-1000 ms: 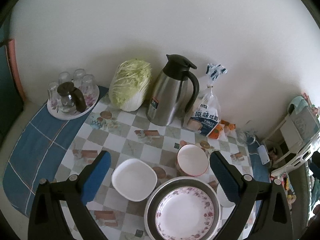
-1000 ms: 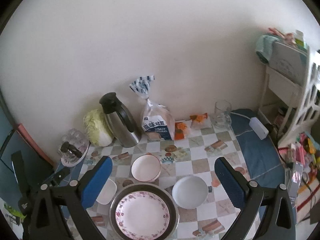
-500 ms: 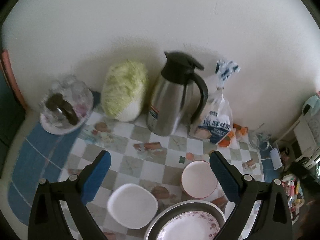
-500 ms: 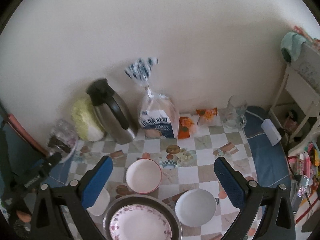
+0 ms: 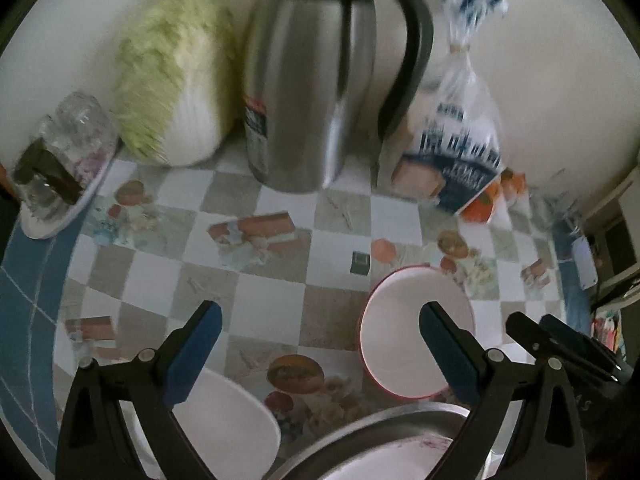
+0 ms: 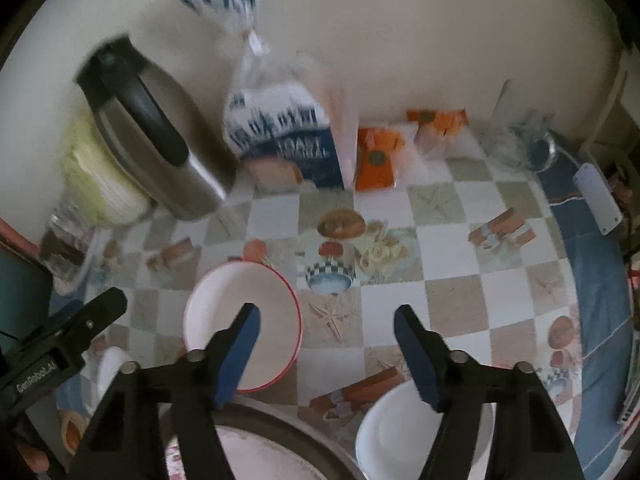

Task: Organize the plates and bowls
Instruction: 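Close both grippers on the rim of the red-rimmed white bowl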

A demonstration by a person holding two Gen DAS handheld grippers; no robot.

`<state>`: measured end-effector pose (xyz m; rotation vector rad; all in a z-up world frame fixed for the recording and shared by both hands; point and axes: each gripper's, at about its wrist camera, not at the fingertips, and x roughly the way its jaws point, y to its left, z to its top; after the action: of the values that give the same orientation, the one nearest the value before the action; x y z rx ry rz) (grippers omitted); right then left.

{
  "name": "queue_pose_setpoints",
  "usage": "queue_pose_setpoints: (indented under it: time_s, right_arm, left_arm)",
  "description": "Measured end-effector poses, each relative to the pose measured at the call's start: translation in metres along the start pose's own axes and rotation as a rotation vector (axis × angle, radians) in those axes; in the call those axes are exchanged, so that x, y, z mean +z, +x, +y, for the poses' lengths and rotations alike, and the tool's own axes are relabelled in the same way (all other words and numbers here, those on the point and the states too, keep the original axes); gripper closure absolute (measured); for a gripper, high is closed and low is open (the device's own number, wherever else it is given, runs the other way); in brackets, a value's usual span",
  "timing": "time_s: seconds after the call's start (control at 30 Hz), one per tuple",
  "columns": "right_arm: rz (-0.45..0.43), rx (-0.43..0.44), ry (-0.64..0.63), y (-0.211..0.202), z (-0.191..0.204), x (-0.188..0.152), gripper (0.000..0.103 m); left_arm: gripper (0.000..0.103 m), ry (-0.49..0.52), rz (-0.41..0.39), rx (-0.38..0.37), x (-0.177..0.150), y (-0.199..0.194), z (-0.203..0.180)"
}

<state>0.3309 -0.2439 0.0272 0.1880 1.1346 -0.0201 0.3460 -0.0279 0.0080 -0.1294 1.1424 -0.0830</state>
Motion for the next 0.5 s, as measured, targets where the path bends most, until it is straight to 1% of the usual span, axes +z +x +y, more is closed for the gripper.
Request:
queue_pose_setpoints:
  time_s: [0.03, 0.1, 0.13, 0.17, 0.23, 0.27, 0.3, 0.37, 0.4, 0.47, 0.5]
  right_arm:
    - [0.014, -0.006, -0.003, 0.009, 0.001, -0.001, 0.04]
    - [0.043, -0.006, -0.009, 0.024, 0.002, -0.002, 0.045]
    - [0.052, -0.003, -0.012, 0.03, 0.003, -0.002, 0.049]
    - [0.061, -0.002, -0.014, 0.035, 0.004, -0.003, 0.051]
    - [0.077, 0.007, -0.022, 0.046, 0.007, -0.006, 0.054]
    - [0.084, 0.012, -0.028, 0.05, 0.008, -0.007, 0.059]
    - [0.087, 0.013, -0.032, 0.053, 0.009, -0.007, 0.061]
    - [0.096, 0.013, -0.04, 0.061, 0.012, -0.009, 0.07]
    - [0.101, 0.015, -0.043, 0.064, 0.013, -0.009, 0.073]
    - [0.113, 0.027, -0.046, 0.072, 0.014, -0.011, 0.081]
    - [0.118, 0.033, -0.05, 0.074, 0.015, -0.011, 0.084]
  left_arm:
    - [0.005, 0.002, 0.013, 0.0, 0.0, 0.007, -0.001]
    - [0.014, 0.005, 0.037, -0.001, -0.002, 0.02, -0.003]
    - [0.023, 0.007, 0.054, -0.003, -0.002, 0.028, -0.003]
    - [0.028, 0.007, 0.066, -0.005, -0.003, 0.033, -0.004]
    - [0.033, 0.006, 0.087, -0.018, -0.004, 0.043, -0.004]
    - [0.037, 0.009, 0.093, -0.018, -0.005, 0.047, -0.005]
    - [0.041, 0.011, 0.102, -0.017, -0.006, 0.051, -0.005]
    - [0.054, 0.009, 0.126, -0.028, -0.007, 0.061, -0.006]
    - [0.056, 0.008, 0.131, -0.035, -0.007, 0.064, -0.006]
    - [0.065, 0.014, 0.145, -0.048, -0.009, 0.071, -0.01]
    - [0.068, 0.022, 0.154, -0.049, -0.01, 0.074, -0.012]
